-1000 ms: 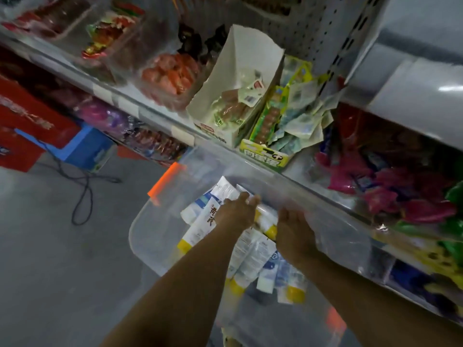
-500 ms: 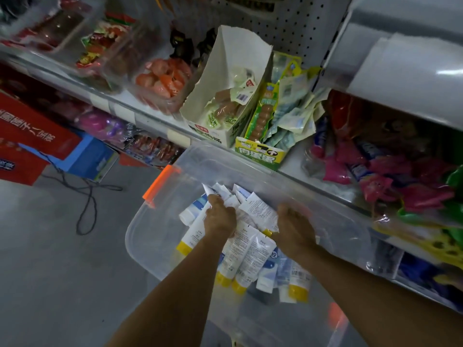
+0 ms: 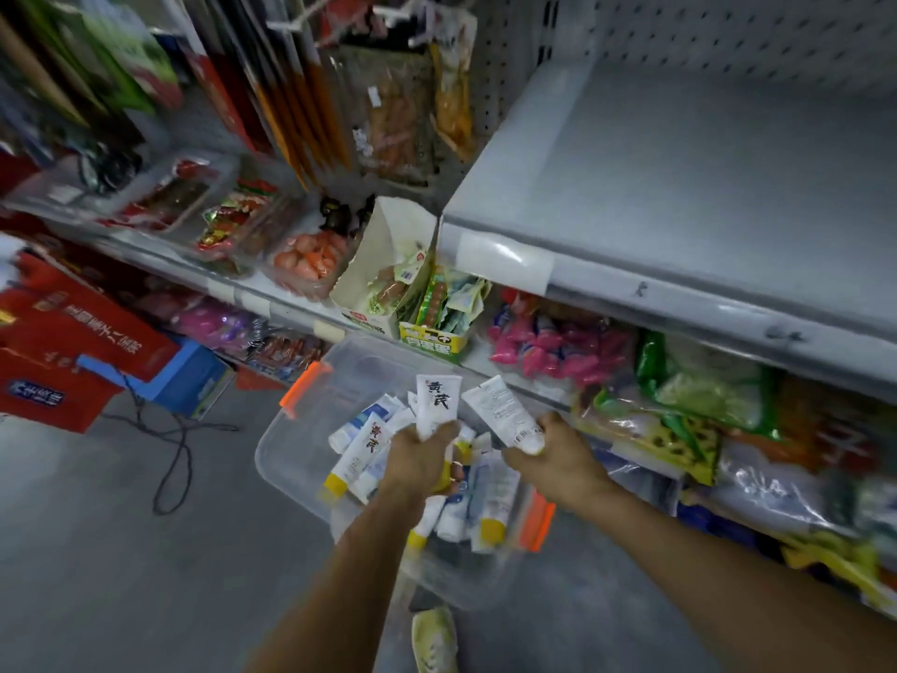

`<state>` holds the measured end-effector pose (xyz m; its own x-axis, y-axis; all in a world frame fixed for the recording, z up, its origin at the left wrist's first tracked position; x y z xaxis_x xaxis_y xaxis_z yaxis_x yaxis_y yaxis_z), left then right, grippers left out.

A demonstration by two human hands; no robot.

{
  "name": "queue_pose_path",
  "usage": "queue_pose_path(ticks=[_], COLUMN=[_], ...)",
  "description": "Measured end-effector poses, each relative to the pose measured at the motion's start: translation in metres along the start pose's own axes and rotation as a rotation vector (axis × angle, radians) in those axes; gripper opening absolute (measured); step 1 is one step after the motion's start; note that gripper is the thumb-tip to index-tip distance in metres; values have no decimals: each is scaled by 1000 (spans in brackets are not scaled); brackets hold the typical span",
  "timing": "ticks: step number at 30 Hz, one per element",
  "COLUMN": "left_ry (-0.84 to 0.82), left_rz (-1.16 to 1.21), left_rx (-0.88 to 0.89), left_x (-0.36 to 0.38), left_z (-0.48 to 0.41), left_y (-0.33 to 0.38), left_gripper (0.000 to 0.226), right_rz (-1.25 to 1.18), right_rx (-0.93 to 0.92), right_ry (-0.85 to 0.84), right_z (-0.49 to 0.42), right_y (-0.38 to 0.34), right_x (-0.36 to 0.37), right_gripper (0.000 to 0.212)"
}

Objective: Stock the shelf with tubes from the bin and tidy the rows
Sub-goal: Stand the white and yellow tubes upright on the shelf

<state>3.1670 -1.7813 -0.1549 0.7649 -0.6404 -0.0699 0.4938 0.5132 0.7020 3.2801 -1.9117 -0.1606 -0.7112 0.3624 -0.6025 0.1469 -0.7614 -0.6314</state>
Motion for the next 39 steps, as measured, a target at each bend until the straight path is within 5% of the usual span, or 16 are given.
queue_pose_path(ticks=[13,19,27,31,39], left_ry=[-81,-231,-361,-365,-329], left_rz=[58,-21,-70,-94,-123], left_rx=[384,628,993,1076,1202], left_x=[133,179,233,253,276], left_z=[253,328,377,385,383], left_y=[49,93,168,196,248], left_gripper=[13,32,36,40,45], right_rz=[-316,-441,-593,-660,-528], right_rx=[-281,-354,-543,-641,-685], right_ry=[114,239,407,514,689], right_z=[208,262,299,303,278], right_y=[15,14,-4,-22,-53], right_x=[-208,-293,-381,-425,-515], right_gripper=[31,21,39,23,45])
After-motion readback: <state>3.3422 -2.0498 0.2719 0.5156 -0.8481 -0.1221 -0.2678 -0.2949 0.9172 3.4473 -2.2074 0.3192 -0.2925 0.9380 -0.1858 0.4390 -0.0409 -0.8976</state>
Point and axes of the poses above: each hand's wrist, its own z-axis away from the middle knuckle, its own x-axis out of the palm, y = z × x, the point moved 1 cm from there along -z, towards the middle knuckle, and after that the axes turned 1 degree about -x, right-handed, at the moved point
